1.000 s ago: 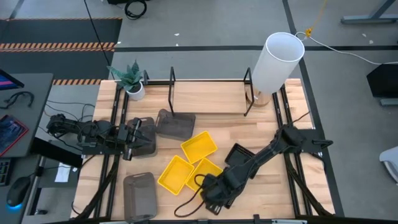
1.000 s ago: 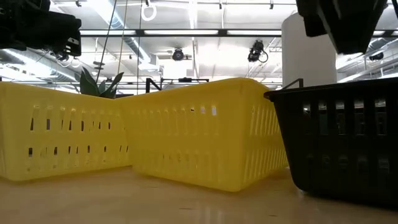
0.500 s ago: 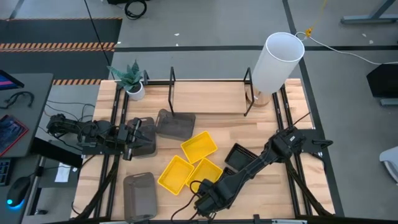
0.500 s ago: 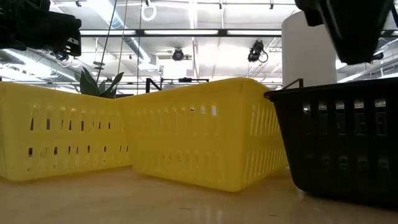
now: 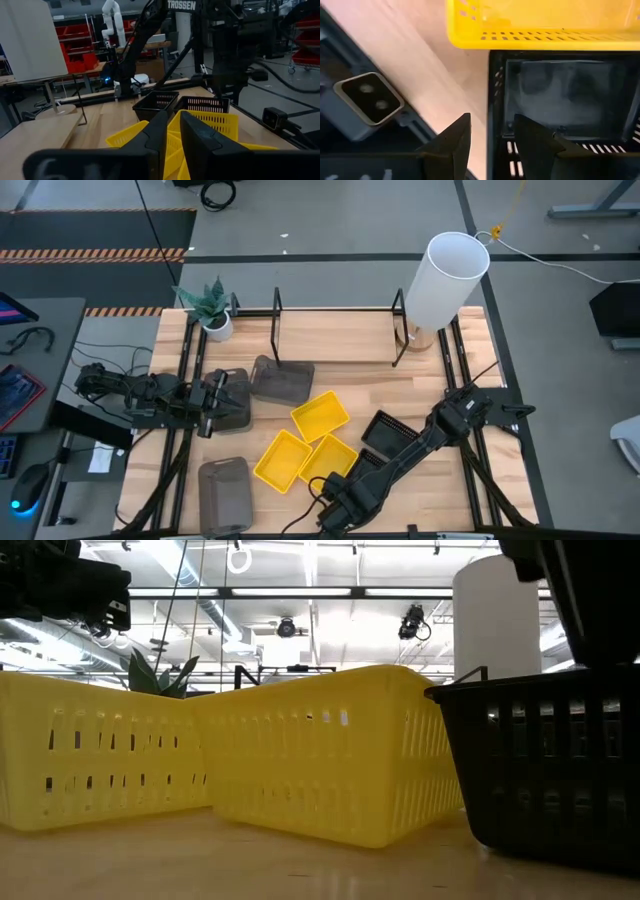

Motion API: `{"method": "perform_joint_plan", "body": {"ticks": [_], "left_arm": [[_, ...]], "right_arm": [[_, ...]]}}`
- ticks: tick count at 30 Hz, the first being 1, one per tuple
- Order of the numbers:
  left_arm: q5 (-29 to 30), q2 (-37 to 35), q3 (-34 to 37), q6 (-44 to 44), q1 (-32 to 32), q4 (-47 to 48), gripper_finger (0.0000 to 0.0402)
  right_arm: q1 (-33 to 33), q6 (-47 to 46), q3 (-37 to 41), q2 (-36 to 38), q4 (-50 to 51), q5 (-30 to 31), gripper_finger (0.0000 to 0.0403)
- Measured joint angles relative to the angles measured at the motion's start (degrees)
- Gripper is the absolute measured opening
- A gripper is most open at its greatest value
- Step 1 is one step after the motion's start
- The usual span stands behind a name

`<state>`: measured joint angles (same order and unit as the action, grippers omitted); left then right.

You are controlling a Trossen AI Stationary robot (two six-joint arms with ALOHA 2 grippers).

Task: Stack baskets on shelf by color
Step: Stack the bottom black bin on the top black bin

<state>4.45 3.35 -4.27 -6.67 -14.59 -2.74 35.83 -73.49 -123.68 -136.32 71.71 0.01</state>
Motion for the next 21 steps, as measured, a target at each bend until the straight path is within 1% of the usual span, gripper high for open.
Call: {"method": "perform_joint_plan", "body": {"ticks": [6,14,17,21], "left_arm": [[0.01,0.01,0.02,-0.01,0.00,0.00,0.0053],[0.00,0.03,0.02,-0.03,0.00,-0.07,0.0061],[0.00,0.03,0.02,-0.01,0.00,-0.05,0.0060],[0.00,0.02,0.02,-0.02,-0.01,-0.04,0.0054]], "right_arm": [[0.04,1.33,0.20,-1.29,-0.06,0.19,0.0153],[0.01,1.46,0.26,-3.28,0.20,-0.50,0.0149],[0.00,1.42,0.30,-3.43,0.32,-1.63,0.0133],[0.00,1.28,0.28,-3.43,0.39,-2.85,0.0095]]}}
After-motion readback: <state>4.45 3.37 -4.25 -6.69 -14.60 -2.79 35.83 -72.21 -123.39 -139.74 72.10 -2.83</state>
